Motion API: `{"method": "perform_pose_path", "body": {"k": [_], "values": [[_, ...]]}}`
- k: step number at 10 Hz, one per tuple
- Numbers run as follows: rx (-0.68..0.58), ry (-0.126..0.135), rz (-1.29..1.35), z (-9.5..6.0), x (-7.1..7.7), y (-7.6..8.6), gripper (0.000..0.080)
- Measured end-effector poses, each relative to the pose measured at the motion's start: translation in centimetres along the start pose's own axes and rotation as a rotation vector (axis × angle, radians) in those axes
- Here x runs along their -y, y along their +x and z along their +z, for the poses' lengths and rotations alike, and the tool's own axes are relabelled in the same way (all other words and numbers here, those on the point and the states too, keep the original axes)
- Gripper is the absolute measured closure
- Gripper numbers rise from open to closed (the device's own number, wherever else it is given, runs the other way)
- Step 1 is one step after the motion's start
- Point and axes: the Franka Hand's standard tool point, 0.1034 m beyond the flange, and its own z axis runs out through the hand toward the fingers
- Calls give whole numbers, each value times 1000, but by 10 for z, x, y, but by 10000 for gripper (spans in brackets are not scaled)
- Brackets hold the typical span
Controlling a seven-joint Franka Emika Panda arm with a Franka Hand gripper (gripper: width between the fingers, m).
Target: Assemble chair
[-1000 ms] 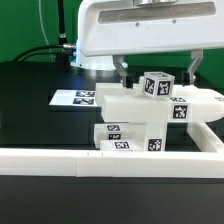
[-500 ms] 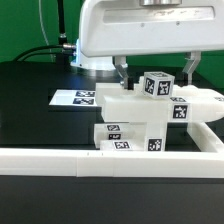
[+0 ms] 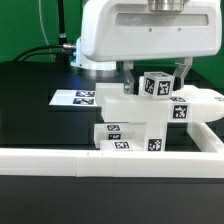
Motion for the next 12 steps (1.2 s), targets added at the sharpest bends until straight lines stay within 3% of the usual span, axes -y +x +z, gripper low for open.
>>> {"method": "perform_pose_path", "body": {"k": [2, 6, 12], "values": [[0, 0, 1, 0, 0, 0, 536], [0, 1, 63, 0, 0, 0, 534], [-24, 13, 677, 0, 4, 3, 534]]}}
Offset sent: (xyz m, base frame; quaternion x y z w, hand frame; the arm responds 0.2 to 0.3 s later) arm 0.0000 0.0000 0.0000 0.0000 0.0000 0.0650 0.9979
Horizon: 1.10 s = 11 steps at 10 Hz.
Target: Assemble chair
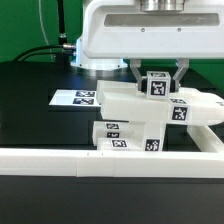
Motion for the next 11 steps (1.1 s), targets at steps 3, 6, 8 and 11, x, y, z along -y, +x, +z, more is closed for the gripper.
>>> {"method": "perform_pose_path", "body": {"k": [3, 6, 8, 11], "values": [[2, 28, 269, 0, -1, 1, 534], [11, 47, 454, 1, -2, 2, 533], [18, 54, 579, 1, -1, 2, 533], [28, 63, 759, 1, 0, 1, 532]]}}
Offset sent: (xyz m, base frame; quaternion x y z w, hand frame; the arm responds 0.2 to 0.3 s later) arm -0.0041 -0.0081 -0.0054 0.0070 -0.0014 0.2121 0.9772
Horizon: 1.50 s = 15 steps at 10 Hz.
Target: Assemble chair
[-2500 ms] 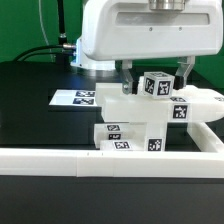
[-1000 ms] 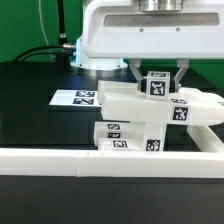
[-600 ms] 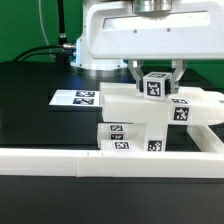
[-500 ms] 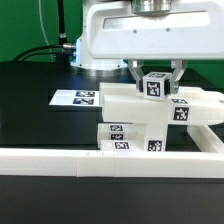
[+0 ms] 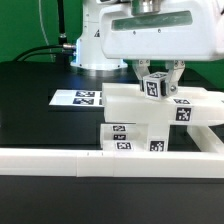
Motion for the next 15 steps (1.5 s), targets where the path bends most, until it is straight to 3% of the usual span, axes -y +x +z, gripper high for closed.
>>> {"method": "perform_pose_path", "body": {"k": [5, 8, 9, 10, 11, 15], "values": [[20, 13, 345, 1, 4, -6, 532], [21, 13, 335, 1, 4, -6, 515], [21, 13, 303, 1, 4, -6, 338], [21, 14, 280, 1, 4, -6, 338], [22, 12, 184, 0, 5, -6, 189], [26, 11, -88, -1, 6, -7, 152]]}}
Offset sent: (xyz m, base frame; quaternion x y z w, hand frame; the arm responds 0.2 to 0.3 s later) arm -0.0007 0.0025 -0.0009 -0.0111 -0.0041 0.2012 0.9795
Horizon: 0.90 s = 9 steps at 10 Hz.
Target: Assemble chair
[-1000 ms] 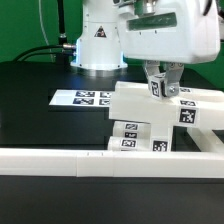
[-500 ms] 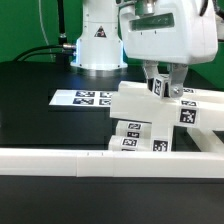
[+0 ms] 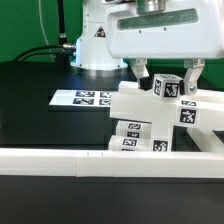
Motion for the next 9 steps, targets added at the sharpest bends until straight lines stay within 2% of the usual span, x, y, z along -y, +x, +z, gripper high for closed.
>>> {"method": "perform_pose_path", "body": {"k": [1, 2, 3, 7, 9], "values": [[4, -10, -111, 0, -1, -1, 151], [28, -60, -287, -1, -1, -4, 151], [39, -84, -436, 0, 1, -3, 151], [83, -126, -875, 4, -2, -4, 151], [94, -135, -1072, 5, -3, -3, 151]]}}
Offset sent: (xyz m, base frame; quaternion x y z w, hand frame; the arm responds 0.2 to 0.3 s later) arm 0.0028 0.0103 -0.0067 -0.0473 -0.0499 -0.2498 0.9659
